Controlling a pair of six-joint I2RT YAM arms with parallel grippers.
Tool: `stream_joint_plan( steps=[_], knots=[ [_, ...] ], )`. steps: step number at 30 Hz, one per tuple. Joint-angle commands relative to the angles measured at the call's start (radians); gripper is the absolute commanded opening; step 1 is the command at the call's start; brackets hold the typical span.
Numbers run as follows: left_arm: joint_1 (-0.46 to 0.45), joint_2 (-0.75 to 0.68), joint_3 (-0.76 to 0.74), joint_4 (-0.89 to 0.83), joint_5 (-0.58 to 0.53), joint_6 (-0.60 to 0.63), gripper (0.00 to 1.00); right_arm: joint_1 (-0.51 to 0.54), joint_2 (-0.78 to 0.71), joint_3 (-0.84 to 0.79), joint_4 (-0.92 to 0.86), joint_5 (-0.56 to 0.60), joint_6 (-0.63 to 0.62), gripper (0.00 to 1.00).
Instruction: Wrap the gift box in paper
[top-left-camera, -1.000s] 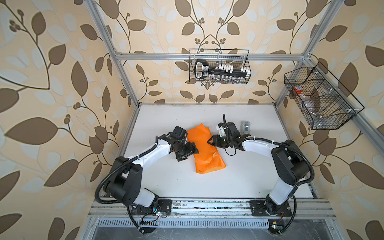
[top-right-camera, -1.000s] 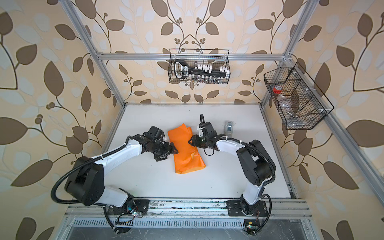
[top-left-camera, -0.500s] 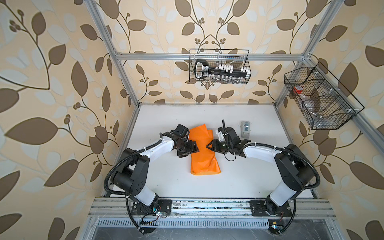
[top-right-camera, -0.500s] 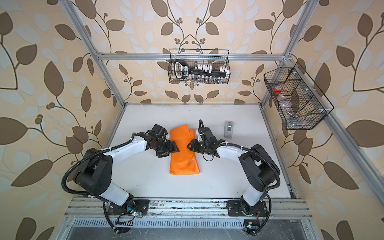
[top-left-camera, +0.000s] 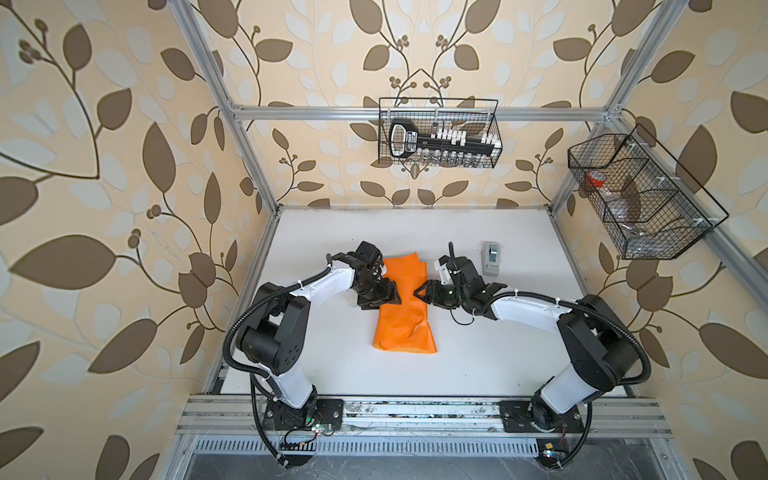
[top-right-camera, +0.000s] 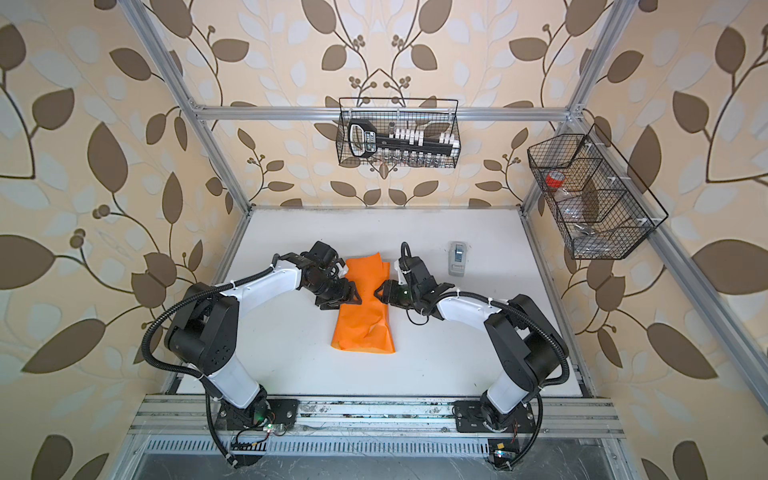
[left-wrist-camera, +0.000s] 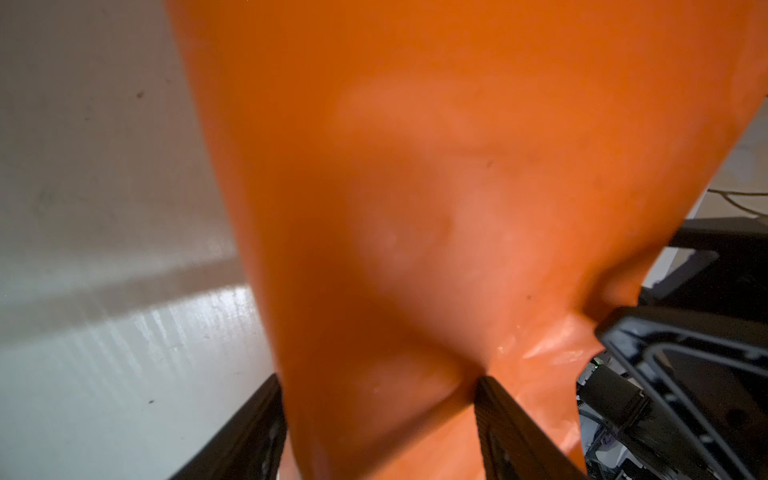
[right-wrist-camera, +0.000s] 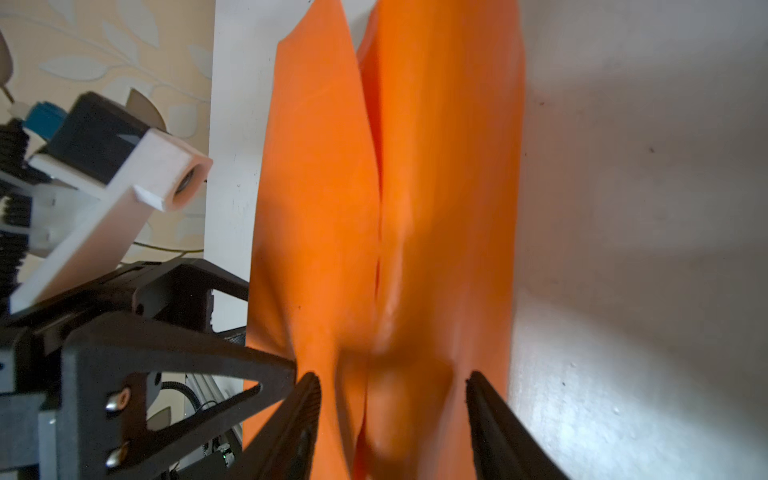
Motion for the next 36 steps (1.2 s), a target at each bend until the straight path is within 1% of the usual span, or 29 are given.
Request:
stream_joint_plan(
  steps=[1,5,7,11,14,16,20,24,26,32,36],
  knots=[
    [-0.005,0.022,0.013,-0.086,-0.013,0.043,0.70,-0.011,-0.005,-0.015,-0.006,-0.004,-0.015,0.64],
    [-0.007,0.032,0.010,-0.076,-0.017,0.034,0.69,-0.034,-0.063,-0.025,-0.048,0.022,-0.044,0.71],
    [-0.009,0.033,0.009,-0.073,-0.021,0.032,0.69,-0.056,-0.093,-0.046,-0.061,0.031,-0.059,0.72],
    [-0.009,0.030,0.009,-0.066,-0.023,0.025,0.69,-0.127,-0.138,-0.109,-0.060,0.014,-0.072,0.62],
    [-0.009,0.026,0.009,-0.059,-0.021,0.019,0.69,-0.142,-0.118,-0.112,-0.082,0.029,-0.101,0.54],
    [-0.010,0.025,0.011,-0.059,-0.021,0.016,0.69,-0.136,-0.086,-0.104,-0.084,0.021,-0.104,0.50],
    [-0.013,0.019,0.018,-0.057,-0.015,0.013,0.69,-0.089,-0.017,-0.067,-0.085,0.031,-0.102,0.47],
    [-0.021,0.018,0.034,-0.066,-0.012,0.009,0.69,-0.041,0.020,-0.020,-0.092,0.051,-0.087,0.47],
    [-0.025,0.011,0.047,-0.071,-0.009,0.008,0.73,-0.021,0.029,0.010,-0.112,0.073,-0.086,0.47],
    [-0.055,0.016,0.098,-0.101,0.002,0.012,0.75,0.016,0.064,0.087,-0.201,0.134,-0.113,0.48],
    [-0.070,0.032,0.126,-0.121,-0.016,0.011,0.77,0.033,0.083,0.115,-0.238,0.164,-0.124,0.49]
  ],
)
